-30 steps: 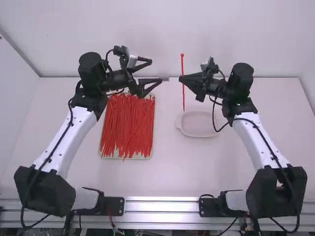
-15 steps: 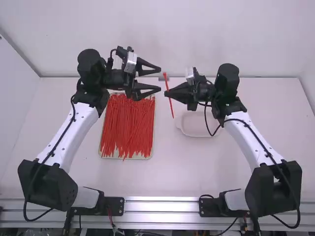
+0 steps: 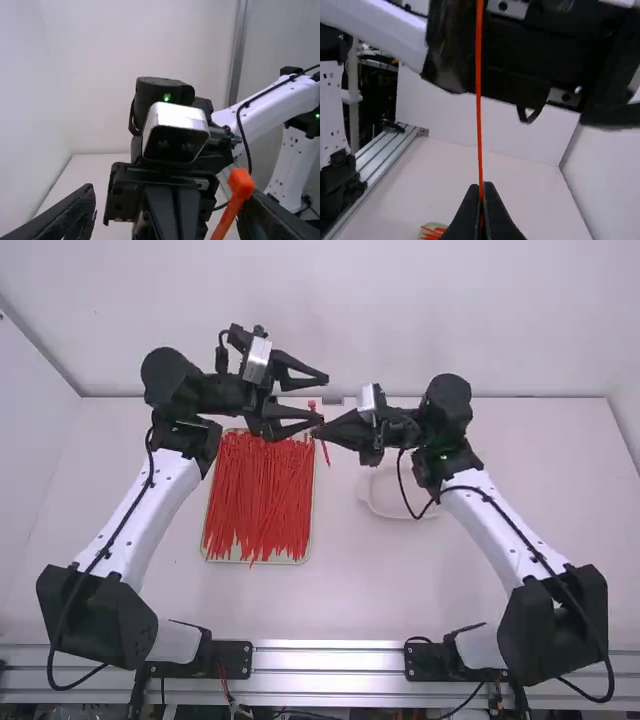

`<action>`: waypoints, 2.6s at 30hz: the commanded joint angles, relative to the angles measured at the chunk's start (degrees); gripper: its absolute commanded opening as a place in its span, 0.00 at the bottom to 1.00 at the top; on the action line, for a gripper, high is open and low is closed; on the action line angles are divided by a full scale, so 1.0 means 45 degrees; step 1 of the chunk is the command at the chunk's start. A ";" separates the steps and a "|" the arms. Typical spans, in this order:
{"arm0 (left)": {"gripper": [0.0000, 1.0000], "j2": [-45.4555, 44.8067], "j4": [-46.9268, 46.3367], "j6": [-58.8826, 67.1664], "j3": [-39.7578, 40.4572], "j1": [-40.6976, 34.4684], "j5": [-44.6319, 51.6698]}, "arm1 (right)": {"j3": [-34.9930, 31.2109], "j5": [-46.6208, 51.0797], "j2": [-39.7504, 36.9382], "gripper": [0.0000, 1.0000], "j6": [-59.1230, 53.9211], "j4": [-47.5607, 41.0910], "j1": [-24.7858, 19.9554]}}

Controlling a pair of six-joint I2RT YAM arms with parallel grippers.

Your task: Fasten the cable tie

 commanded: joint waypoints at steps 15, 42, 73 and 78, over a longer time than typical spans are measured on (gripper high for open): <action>0.61 -0.0165 0.2827 -0.2832 0.0427 0.0000 -0.0223 | 0.0408 0.1166 -0.0019 0.00 0.4095 0.0967 -0.0389; 0.02 -0.0165 0.2093 -0.2773 0.0427 0.0000 -0.1452 | 0.0408 0.1103 -0.0019 0.00 0.3891 0.1010 -0.0151; 0.02 -0.0034 -0.5129 0.2453 0.0427 0.0500 -0.6518 | 0.0398 -0.2914 -0.0019 1.00 -0.0180 -0.2467 -0.3094; 0.02 0.0461 -0.5561 0.2657 0.0427 0.0515 -0.6829 | 0.0398 -0.2263 -0.0019 1.00 -0.3643 -0.6033 -0.3322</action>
